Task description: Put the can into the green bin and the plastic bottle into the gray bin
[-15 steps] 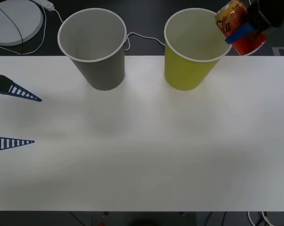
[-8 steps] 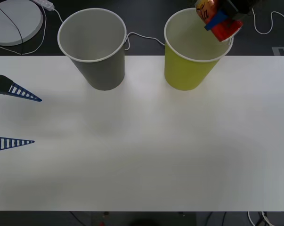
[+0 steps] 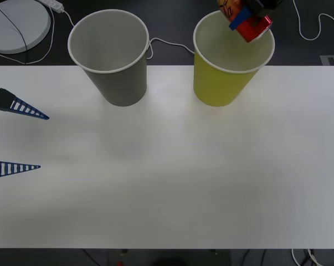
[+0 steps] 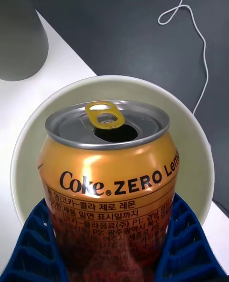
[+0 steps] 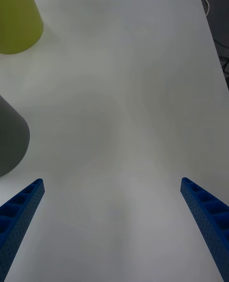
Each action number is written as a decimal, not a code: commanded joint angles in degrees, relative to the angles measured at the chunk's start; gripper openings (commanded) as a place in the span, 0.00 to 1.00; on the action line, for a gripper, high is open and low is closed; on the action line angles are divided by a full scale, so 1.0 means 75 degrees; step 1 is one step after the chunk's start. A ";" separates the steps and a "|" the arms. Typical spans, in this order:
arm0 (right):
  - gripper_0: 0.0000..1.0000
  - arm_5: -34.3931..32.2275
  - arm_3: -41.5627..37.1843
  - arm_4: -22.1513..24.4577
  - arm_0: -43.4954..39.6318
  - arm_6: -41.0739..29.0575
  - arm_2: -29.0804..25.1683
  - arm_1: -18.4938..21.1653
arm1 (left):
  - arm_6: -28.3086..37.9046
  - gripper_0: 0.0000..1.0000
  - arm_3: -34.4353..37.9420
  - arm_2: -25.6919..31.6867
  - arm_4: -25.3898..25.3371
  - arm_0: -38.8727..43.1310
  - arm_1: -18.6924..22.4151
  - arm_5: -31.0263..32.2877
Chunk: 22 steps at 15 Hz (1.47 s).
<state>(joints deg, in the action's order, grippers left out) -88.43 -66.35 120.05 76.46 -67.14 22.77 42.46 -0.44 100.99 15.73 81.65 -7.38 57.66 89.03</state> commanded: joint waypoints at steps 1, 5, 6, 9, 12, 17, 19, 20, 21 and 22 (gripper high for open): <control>1.00 -0.0081 -0.0001 -0.0011 -0.0010 0.0257 -0.0001 0.0034 | 0.0000 1.00 0.0000 0.0000 0.0000 0.0000 0.0000 0.0000; 1.00 -0.0209 -0.0083 -0.0199 -0.0010 0.0327 -0.0001 0.0209 | 0.0000 1.00 0.0000 0.0000 0.0000 0.0000 0.0000 0.0000; 1.00 -0.0209 -0.0130 -0.0245 -0.0010 0.0339 -0.0001 0.0280 | 0.0000 1.00 0.0000 0.0000 0.0000 0.0000 0.0000 0.0000; 1.00 -0.0209 -0.0270 -0.0667 -0.0022 0.0398 -0.0001 0.0608 | 0.0000 1.00 0.0000 0.0000 0.0000 0.0000 0.0000 0.0000; 1.00 -0.0209 -0.0692 -0.1359 -0.0268 0.0515 -0.0048 0.1123 | 0.0000 1.00 0.0000 0.0000 0.0000 0.0000 0.0000 0.0000; 1.00 -0.0209 -0.2556 -0.2132 -0.1675 0.0655 -0.1231 0.2026 | 0.0000 1.00 0.0000 0.0000 0.0000 0.0000 0.0000 0.0000; 1.00 -0.0209 -0.3165 -0.2636 -0.2425 0.0820 -0.1841 0.2366 | 0.0000 1.00 0.0000 0.0000 0.0000 0.0000 0.0000 0.0000; 1.00 -0.0209 -0.3552 -0.2859 -0.2870 0.0902 -0.2180 0.2518 | 0.0000 1.00 0.0000 0.0000 0.0000 0.0000 0.0000 0.0000; 1.00 -0.0209 -0.3927 -0.3046 -0.3385 0.1148 -0.2579 0.2612 | 0.0000 1.00 0.0000 0.0000 0.0000 0.0000 0.0000 0.0000; 1.00 -0.0209 -0.4126 -0.3175 -0.3725 0.1429 -0.2872 0.2659 | 0.0000 1.00 0.0000 0.0000 0.0000 0.0000 0.0000 0.0000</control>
<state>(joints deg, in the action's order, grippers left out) -90.01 -96.07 97.02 50.45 -57.89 2.88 62.09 -0.44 100.99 15.73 81.65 -7.38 57.66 89.03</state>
